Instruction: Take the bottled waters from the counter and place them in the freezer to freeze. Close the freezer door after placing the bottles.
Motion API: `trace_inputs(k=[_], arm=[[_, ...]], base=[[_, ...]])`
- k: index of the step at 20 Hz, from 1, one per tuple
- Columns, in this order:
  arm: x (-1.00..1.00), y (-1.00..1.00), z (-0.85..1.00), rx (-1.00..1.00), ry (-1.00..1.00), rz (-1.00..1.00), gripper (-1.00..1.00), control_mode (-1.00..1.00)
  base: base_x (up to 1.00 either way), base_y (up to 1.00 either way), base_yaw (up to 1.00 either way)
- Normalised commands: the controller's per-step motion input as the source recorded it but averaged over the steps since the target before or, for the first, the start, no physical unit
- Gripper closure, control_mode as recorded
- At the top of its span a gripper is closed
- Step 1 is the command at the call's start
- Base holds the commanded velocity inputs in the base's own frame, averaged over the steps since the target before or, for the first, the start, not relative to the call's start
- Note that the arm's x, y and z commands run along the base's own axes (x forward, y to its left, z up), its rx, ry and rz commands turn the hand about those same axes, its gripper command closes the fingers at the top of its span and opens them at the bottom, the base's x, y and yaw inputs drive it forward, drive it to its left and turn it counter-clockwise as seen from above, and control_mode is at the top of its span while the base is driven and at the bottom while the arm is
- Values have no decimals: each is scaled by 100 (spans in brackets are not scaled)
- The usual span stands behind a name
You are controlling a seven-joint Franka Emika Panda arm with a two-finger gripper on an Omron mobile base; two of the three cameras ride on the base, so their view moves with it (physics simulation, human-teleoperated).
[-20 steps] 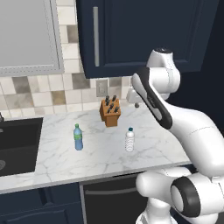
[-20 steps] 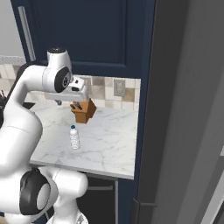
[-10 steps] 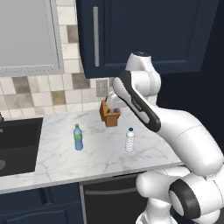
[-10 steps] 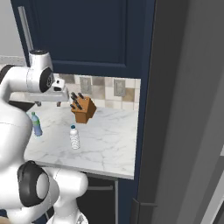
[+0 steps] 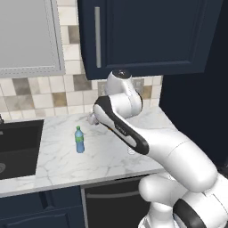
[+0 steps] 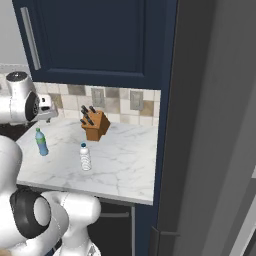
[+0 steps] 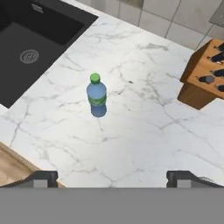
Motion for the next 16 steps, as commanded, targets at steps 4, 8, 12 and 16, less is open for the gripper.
trace_inputs(k=[4,8,12,16], arm=[[0,15,-67,4,-27,22,-100,-100],[2,0,-54,16,-11,22,-100,-100],[7,-2,-28,18,-1,21,-100,-100],[29,0,-7,4,0,23,-100,-100]], base=[[0,0,0],[0,0,0],[0,0,0],[0,0,0]])
